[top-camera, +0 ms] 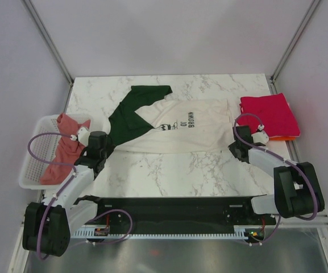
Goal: Fold and stack the t-shirts
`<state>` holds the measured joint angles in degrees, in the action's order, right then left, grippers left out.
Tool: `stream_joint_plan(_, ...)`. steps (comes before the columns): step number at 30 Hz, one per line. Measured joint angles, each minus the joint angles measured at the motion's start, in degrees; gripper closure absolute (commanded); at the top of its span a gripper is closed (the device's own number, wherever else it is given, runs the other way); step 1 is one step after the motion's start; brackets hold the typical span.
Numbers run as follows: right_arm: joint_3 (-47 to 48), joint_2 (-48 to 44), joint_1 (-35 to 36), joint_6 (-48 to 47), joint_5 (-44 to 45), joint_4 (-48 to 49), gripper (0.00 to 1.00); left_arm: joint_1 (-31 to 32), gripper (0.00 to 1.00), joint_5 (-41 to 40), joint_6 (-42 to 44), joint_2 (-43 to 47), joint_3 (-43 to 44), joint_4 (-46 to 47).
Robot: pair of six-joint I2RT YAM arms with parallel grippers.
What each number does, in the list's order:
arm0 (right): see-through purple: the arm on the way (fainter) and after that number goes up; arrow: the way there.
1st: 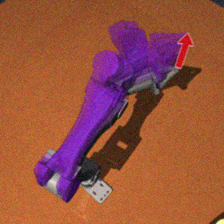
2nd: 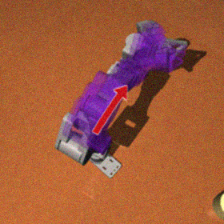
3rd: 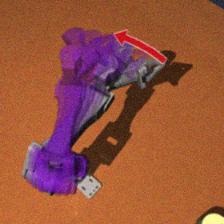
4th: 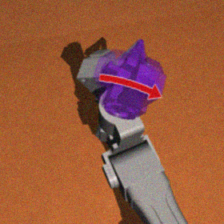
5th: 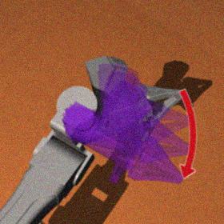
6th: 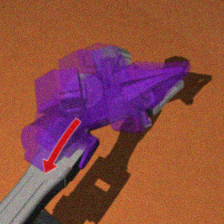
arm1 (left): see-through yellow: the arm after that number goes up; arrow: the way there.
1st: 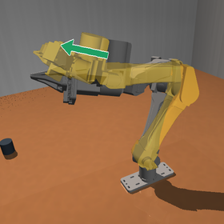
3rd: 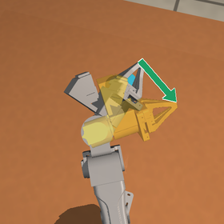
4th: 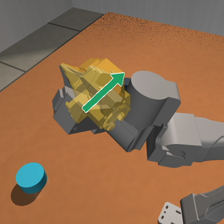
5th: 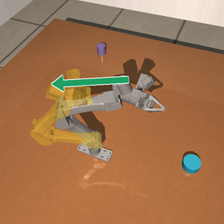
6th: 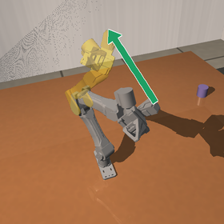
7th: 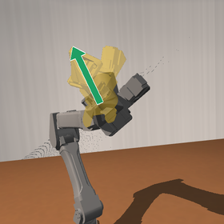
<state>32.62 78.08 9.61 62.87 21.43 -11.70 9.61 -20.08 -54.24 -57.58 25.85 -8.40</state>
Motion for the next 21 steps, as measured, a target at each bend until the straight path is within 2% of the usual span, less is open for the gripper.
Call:
stream_joint_plan(6,-1.5,-3.0,-5.0,-1.1,0.3,-0.6,0.97,0.0,0.98,-0.4,0.8,0.8,0.0,0.0)
stream_joint_plan(8,-2.4,-4.9,-5.5,-1.7,0.5,-1.4,0.94,0.0,0.98,-0.1,0.8,0.8,0.0,0.0)
stream_joint_plan(10,-2.8,-6.1,-5.6,-2.0,0.5,-1.8,0.80,0.0,0.98,0.5,0.8,0.7,0.0,0.0)
stream_joint_plan(12,-2.9,-6.2,-5.6,-2.6,0.4,-2.1,0.61,0.0,0.98,1.0,0.8,0.6,-0.2,0.3)
stream_joint_plan(13,-3.0,-6.2,-5.7,-3.0,0.4,-2.4,0.60,0.0,0.98,1.1,0.8,0.4,-0.4,0.4)
stream_joint_plan(16,-3.2,-6.3,-5.8,-4.0,0.2,-2.5,0.45,0.0,0.98,1.2,0.8,-0.3,-0.7,0.4)
stream_joint_plan(21,-4.3,-8.4,-5.4,-4.6,-0.8,-2.3,0.46,0.0,0.98,1.2,0.8,-0.5,-1.4,0.7)
